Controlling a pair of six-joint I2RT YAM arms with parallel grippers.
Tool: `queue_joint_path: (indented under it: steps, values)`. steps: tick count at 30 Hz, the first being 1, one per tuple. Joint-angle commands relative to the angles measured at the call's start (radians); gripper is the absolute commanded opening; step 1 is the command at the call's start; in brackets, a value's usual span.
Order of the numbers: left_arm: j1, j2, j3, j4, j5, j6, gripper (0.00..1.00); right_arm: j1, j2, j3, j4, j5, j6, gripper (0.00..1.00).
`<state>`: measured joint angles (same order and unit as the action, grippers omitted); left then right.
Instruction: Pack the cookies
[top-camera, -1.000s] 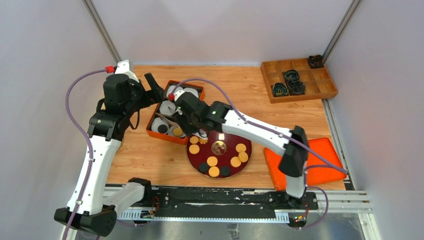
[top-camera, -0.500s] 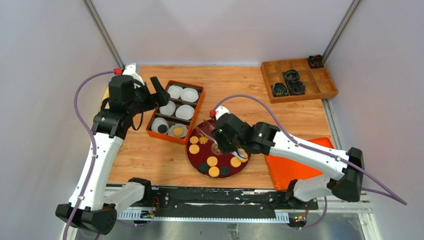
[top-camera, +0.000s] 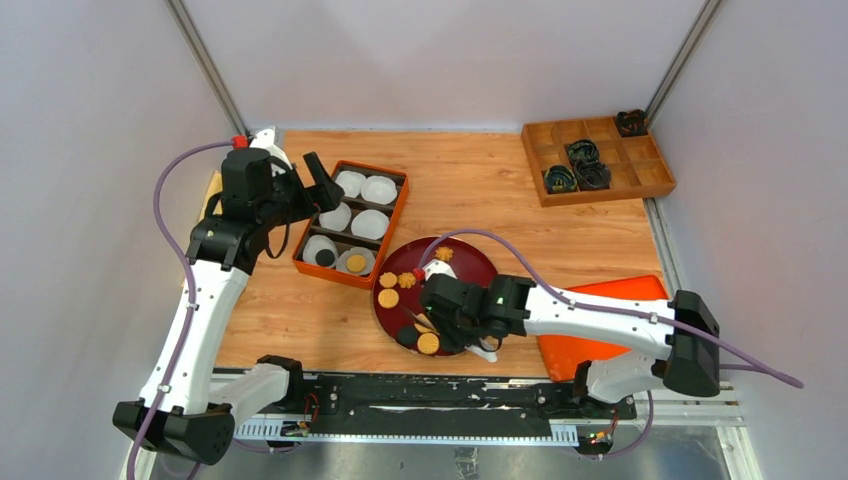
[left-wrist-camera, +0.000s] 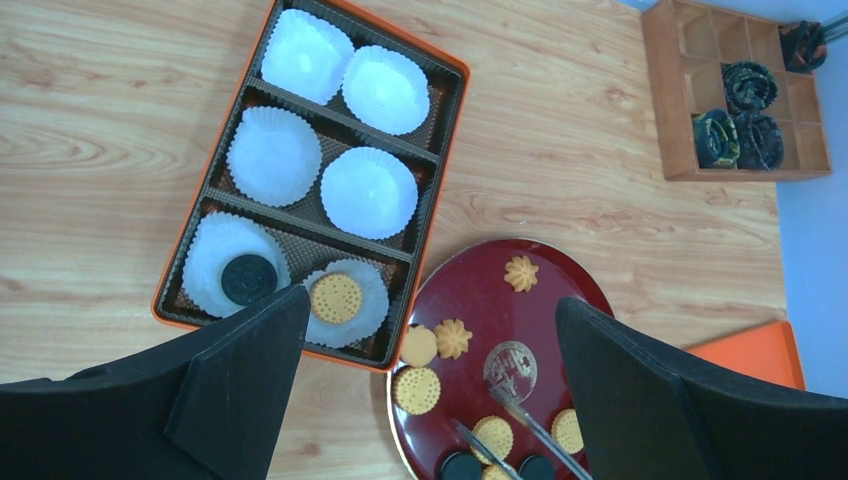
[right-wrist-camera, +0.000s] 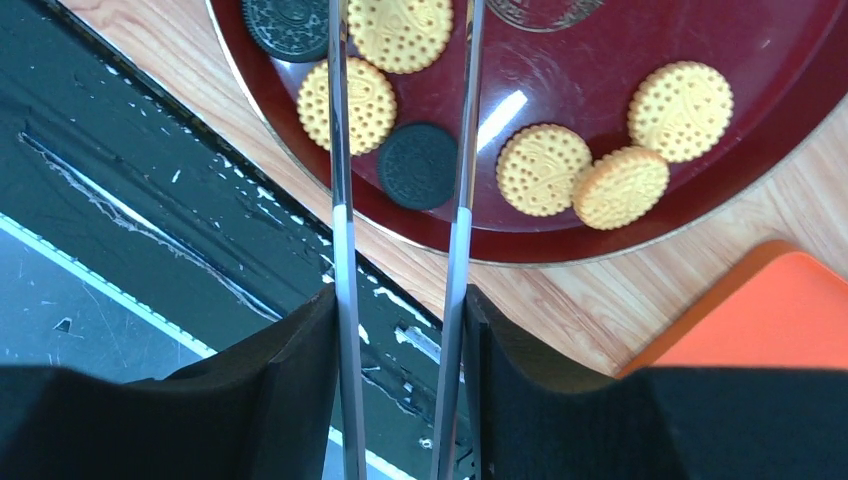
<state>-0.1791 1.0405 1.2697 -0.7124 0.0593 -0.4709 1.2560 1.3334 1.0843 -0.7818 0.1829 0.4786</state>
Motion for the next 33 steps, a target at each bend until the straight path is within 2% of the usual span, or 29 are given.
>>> queue_joint_path:
  steps: [1,20,23,29,33]
  values:
    - [-0.002,-0.006,0.003,0.003,0.013,-0.004,1.00,0.034,0.052,0.055,0.001,-0.015,0.018,0.47]
    - [-0.002,-0.003,-0.007,0.005,0.002,0.001,1.00,0.011,0.282,0.197,0.079,-0.012,-0.043,0.48]
    - [-0.002,-0.005,-0.010,0.003,0.002,0.005,1.00,0.001,0.276,0.197,0.083,-0.015,-0.032,0.41]
    - [-0.002,-0.006,-0.016,0.008,0.010,0.005,1.00,-0.001,0.217,0.204,0.072,0.025,-0.033,0.15]
    - [-0.002,-0.006,-0.015,0.010,0.015,0.003,1.00,0.000,0.162,0.226,0.054,0.052,-0.032,0.08]
